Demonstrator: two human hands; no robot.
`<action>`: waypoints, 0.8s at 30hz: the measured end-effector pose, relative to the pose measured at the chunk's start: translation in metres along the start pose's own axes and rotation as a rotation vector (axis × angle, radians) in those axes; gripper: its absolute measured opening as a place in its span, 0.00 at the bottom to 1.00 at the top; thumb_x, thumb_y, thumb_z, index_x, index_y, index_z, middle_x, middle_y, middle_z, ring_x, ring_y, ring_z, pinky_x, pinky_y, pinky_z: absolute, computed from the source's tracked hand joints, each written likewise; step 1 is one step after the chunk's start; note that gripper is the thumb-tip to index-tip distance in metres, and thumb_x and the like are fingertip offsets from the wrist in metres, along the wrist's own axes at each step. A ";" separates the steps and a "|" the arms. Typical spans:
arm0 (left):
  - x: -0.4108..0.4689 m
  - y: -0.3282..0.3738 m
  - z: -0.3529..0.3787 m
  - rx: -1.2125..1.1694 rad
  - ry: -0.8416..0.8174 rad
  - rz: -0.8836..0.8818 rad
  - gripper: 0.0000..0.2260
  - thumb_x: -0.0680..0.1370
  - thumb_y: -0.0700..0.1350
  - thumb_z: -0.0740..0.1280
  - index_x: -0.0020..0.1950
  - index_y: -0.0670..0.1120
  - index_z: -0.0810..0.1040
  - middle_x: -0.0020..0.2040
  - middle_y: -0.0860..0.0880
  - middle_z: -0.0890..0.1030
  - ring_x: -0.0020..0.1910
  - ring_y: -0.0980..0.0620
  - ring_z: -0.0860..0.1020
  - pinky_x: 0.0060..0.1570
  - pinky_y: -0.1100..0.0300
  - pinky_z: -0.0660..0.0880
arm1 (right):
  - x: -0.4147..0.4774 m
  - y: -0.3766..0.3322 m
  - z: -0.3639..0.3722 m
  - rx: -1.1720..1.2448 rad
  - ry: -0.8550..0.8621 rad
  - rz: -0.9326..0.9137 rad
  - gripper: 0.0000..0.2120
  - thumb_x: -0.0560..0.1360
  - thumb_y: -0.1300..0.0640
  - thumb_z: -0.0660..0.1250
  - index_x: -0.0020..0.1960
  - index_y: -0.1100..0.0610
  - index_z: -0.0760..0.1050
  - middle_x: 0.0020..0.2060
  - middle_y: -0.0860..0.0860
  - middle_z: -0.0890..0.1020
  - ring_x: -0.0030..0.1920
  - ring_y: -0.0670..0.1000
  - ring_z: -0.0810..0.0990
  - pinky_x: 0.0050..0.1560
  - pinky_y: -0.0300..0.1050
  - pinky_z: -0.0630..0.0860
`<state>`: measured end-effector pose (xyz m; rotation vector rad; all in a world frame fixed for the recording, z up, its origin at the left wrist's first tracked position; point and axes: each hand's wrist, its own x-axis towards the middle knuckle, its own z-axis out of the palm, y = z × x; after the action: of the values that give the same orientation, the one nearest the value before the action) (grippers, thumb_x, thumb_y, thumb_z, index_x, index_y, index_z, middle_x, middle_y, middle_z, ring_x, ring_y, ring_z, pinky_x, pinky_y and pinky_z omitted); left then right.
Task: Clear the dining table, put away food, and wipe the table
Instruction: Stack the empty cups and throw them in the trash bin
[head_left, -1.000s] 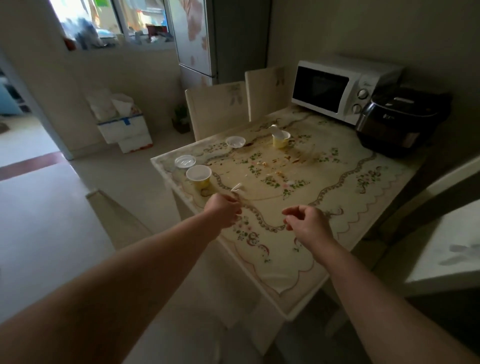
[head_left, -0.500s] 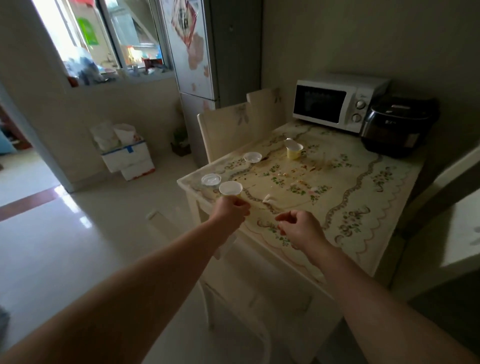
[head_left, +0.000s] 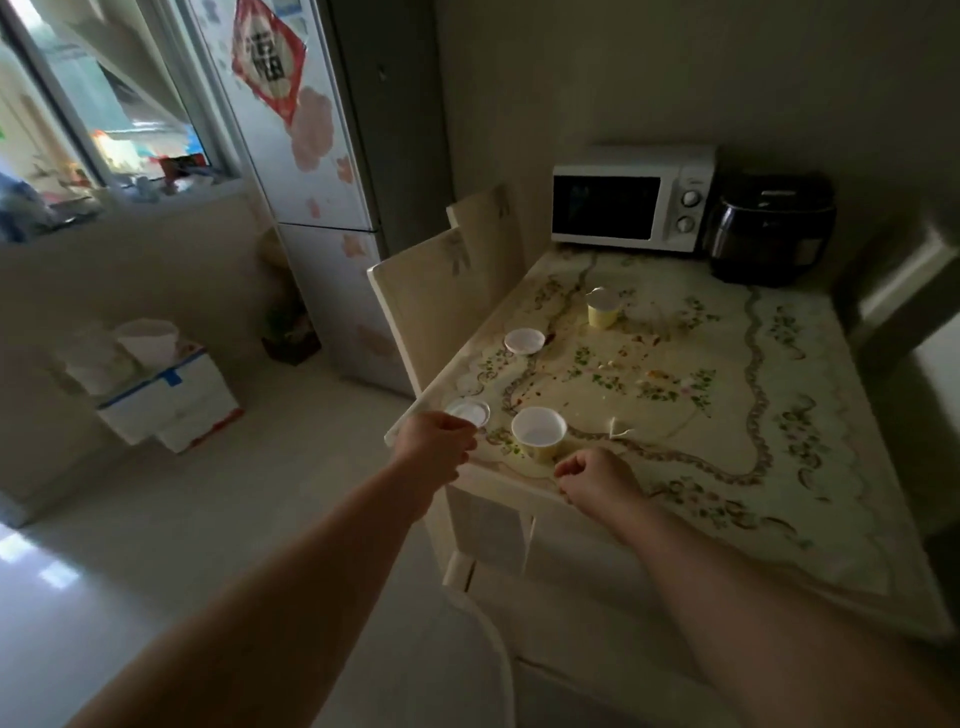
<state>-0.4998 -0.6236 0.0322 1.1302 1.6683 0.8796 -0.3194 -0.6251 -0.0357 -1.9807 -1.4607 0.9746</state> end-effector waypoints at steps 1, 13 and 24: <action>0.008 -0.003 -0.005 0.004 -0.013 0.007 0.04 0.78 0.42 0.66 0.49 0.43 0.80 0.43 0.47 0.82 0.38 0.54 0.76 0.38 0.62 0.74 | 0.006 -0.001 0.007 -0.006 0.007 0.022 0.07 0.74 0.59 0.64 0.41 0.49 0.76 0.46 0.51 0.82 0.48 0.51 0.80 0.53 0.50 0.78; 0.159 -0.020 -0.031 0.200 -0.186 -0.012 0.05 0.76 0.42 0.67 0.41 0.46 0.80 0.45 0.44 0.84 0.37 0.52 0.78 0.41 0.57 0.77 | 0.109 0.023 0.049 -0.007 0.238 0.424 0.08 0.75 0.59 0.63 0.47 0.51 0.80 0.54 0.52 0.82 0.54 0.55 0.79 0.54 0.43 0.73; 0.246 -0.011 0.012 0.511 -0.359 0.212 0.10 0.77 0.40 0.62 0.36 0.50 0.74 0.38 0.46 0.79 0.35 0.51 0.74 0.35 0.60 0.73 | 0.144 0.018 0.056 0.061 0.491 0.570 0.11 0.76 0.57 0.63 0.55 0.59 0.81 0.56 0.57 0.82 0.57 0.58 0.78 0.53 0.42 0.71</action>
<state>-0.5330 -0.3940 -0.0525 1.7240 1.5229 0.3403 -0.3275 -0.4952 -0.1208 -2.4197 -0.6071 0.6500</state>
